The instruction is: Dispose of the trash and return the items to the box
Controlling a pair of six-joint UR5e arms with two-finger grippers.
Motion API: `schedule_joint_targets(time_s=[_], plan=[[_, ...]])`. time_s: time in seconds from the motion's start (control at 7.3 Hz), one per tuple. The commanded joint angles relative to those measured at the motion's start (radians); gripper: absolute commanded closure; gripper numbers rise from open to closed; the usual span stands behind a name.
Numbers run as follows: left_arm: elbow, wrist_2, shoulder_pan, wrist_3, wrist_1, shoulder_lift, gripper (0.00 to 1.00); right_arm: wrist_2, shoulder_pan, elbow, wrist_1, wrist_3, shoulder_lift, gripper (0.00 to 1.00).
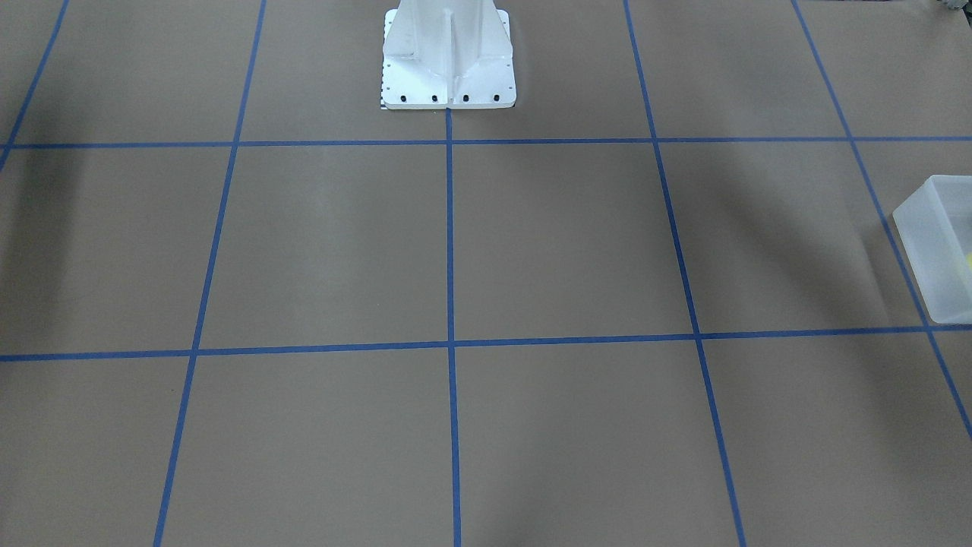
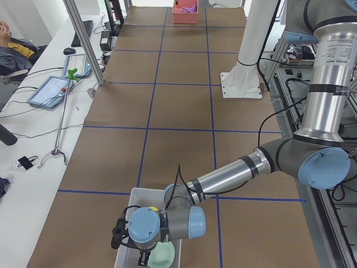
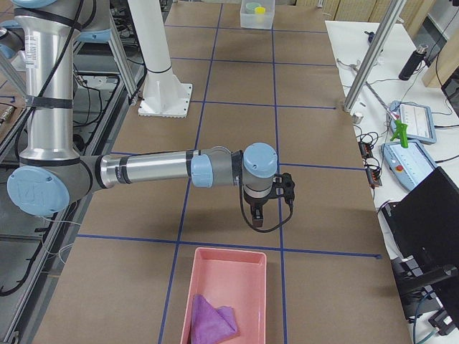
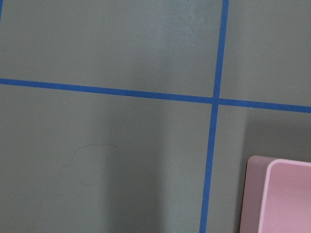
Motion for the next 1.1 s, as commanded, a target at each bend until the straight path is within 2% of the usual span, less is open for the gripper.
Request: schedule_joint_targets(time_s=[0.0, 0.27, 0.55, 0.68, 0.96], plan=[[-0.277, -0.115, 0.032, -0.211, 0.008, 0.101, 0.09, -0.044, -0.014, 0.055, -0.001, 0.082, -0.002, 0.00], [-0.505, -0.125, 0.134, -0.329, 0.098, 0.185, 0.07, -0.046, -0.017, 0.060, -0.001, 0.089, -0.011, 0.00], [-0.693, -0.101, 0.207, -0.391, 0.296, 0.195, 0.07, -0.087, -0.049, 0.059, -0.001, 0.089, -0.015, 0.00], [-0.762, -0.076, 0.237, -0.426, 0.385, 0.186, 0.06, -0.098, -0.059, 0.054, -0.001, 0.089, -0.015, 0.00], [-0.786, -0.084, 0.245, -0.486, 0.458, 0.144, 0.06, -0.095, -0.063, 0.053, -0.001, 0.089, -0.026, 0.00]])
